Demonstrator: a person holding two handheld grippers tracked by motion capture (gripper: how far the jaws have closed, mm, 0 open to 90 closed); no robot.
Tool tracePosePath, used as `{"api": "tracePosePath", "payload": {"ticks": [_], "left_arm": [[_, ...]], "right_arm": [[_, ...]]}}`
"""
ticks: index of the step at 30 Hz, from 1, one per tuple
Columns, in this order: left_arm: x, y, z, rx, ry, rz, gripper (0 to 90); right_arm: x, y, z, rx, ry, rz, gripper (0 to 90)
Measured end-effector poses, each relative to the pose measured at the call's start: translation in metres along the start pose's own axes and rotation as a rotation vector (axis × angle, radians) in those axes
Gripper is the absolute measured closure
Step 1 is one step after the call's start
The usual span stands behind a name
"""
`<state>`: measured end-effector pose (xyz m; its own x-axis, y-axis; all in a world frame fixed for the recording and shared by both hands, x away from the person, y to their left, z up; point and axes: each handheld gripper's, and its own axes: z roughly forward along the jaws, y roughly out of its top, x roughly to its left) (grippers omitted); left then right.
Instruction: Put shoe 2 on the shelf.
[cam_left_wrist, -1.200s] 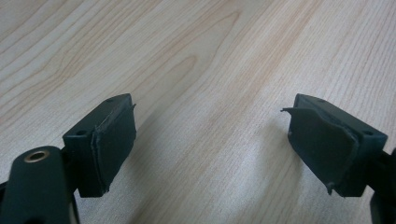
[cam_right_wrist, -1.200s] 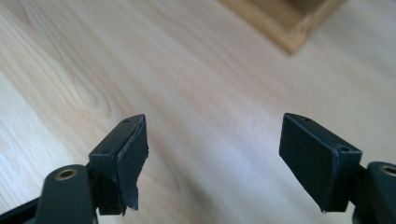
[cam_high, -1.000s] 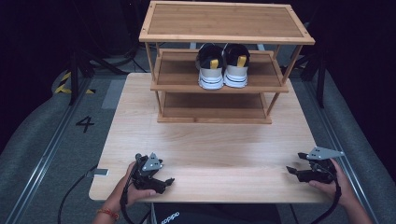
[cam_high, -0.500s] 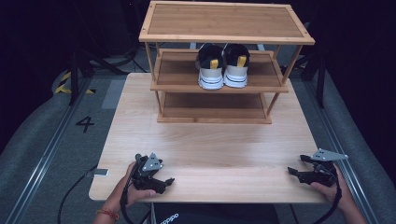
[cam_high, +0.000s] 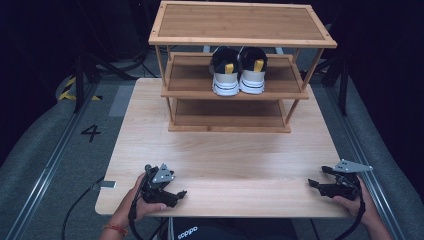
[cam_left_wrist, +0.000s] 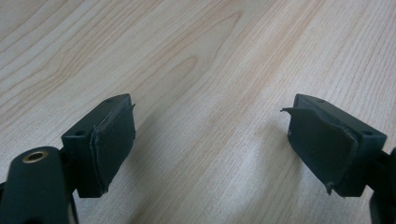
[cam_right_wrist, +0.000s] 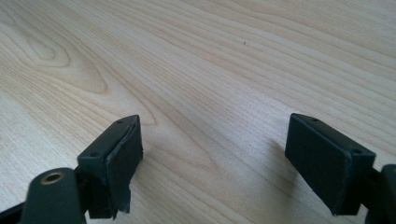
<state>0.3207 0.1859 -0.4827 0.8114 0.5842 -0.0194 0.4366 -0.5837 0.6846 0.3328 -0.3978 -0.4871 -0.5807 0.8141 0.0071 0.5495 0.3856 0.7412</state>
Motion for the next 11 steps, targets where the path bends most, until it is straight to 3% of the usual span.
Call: {"api": "tracePosePath", "payload": {"ticks": [11], "left_arm": [[-0.0002, 0.0001, 0.0002, -0.001, 0.001, -0.002, 15.5]], "right_arm": [[-0.0001, 0.0, 0.0, 0.0, 0.0, 0.0, 19.6]]}}
